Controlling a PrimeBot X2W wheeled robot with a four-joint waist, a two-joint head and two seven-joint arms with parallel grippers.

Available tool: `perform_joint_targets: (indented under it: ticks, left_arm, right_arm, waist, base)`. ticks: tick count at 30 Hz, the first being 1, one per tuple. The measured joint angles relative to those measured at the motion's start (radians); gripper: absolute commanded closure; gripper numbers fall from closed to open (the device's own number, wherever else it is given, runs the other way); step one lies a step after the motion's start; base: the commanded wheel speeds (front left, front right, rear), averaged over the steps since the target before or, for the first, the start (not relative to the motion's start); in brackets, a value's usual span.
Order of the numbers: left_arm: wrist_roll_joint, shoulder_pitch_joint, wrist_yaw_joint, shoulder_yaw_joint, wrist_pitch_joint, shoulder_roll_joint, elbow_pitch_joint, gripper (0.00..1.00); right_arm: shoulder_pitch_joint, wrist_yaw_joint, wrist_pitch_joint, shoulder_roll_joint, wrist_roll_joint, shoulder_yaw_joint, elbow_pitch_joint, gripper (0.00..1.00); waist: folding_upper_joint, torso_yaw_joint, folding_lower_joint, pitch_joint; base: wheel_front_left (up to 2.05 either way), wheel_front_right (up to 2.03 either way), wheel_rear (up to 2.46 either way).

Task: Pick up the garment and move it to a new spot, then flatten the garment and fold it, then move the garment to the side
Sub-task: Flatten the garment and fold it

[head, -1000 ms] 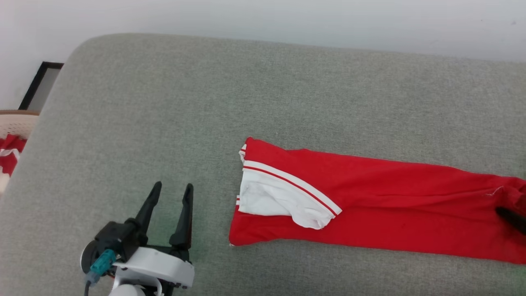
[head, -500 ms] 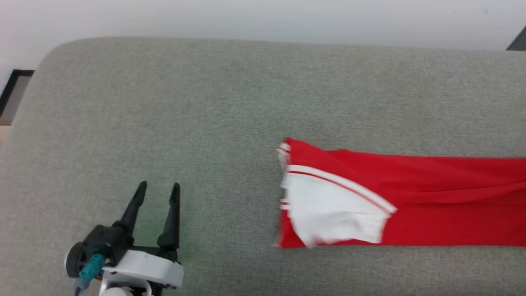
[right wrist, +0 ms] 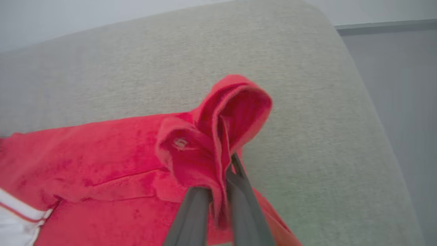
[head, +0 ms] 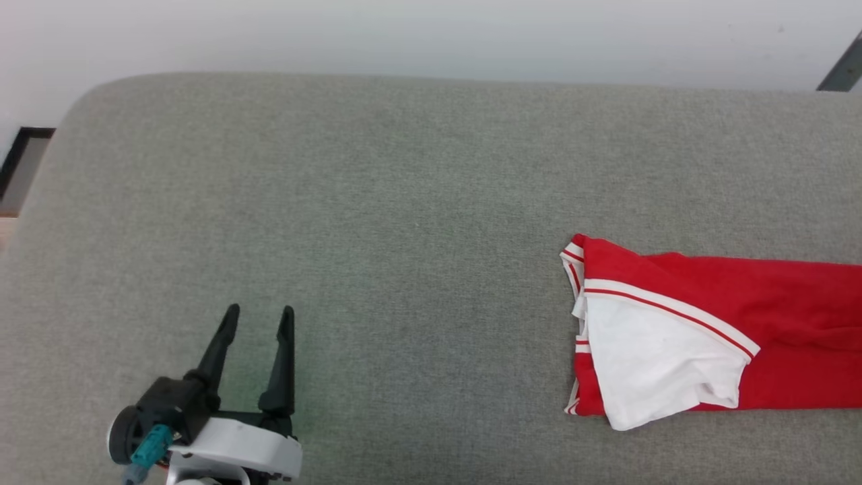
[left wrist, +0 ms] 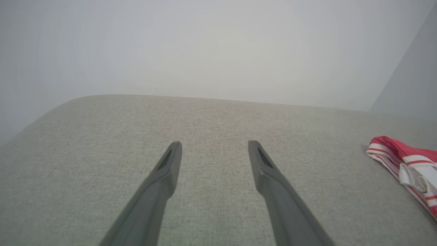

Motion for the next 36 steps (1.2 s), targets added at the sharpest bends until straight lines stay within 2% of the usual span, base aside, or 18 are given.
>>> perform_joint_targets:
  ticks: [6,10,12,16,21,25,36]
  left_arm:
    - [-0.007,0.012,-0.001,-0.006,0.000,-0.005,0.008,0.00]
    - [-0.014,0.015,-0.001,-0.016,0.000,-0.014,0.019,0.00]
    - [-0.017,0.015,-0.001,-0.019,0.000,-0.020,0.021,0.00]
    - [-0.022,0.015,-0.001,-0.026,0.000,-0.027,0.024,0.00]
    - [-0.032,0.011,-0.001,-0.035,0.000,-0.032,0.027,0.00]
    - [-0.033,0.002,-0.001,-0.044,0.000,-0.035,0.032,0.00]
    - [-0.046,-0.014,-0.001,-0.056,0.000,-0.046,0.049,0.00]
  right_arm:
    - [0.010,0.000,0.036,0.001,-0.084,0.037,-0.204,1.00]
    - [-0.019,0.000,0.102,0.025,-0.152,0.047,-0.351,1.00]
    - [-0.040,0.000,0.143,0.051,-0.182,0.049,-0.414,1.00]
    - [-0.068,0.000,0.227,0.141,-0.258,0.063,-0.497,1.00]
    - [-0.095,0.000,0.315,0.263,-0.340,0.070,-0.510,1.00]
    - [-0.106,0.000,0.353,0.330,-0.398,0.070,-0.480,1.00]
    - [-0.111,0.000,0.360,0.425,-0.492,0.065,-0.374,1.00]
  waist:
    - [0.0000,0.020,0.0000,-0.014]
    - [0.0000,0.031,0.0000,-0.021]
    - [0.0000,0.036,0.0000,-0.023]
    - [0.0000,0.047,0.0000,-0.023]
    - [0.0000,0.062,0.0000,-0.017]
    - [0.0000,0.076,0.0000,-0.009]
    - [0.0000,0.096,0.0000,0.009]
  base:
    - [0.00,0.00,0.00]
    - [0.00,0.00,0.00]
    - [0.00,0.00,0.00]
    - [0.00,0.00,0.00]
    - [0.00,0.00,0.00]
    - [0.00,0.00,0.00]
    - [0.00,0.00,0.00]
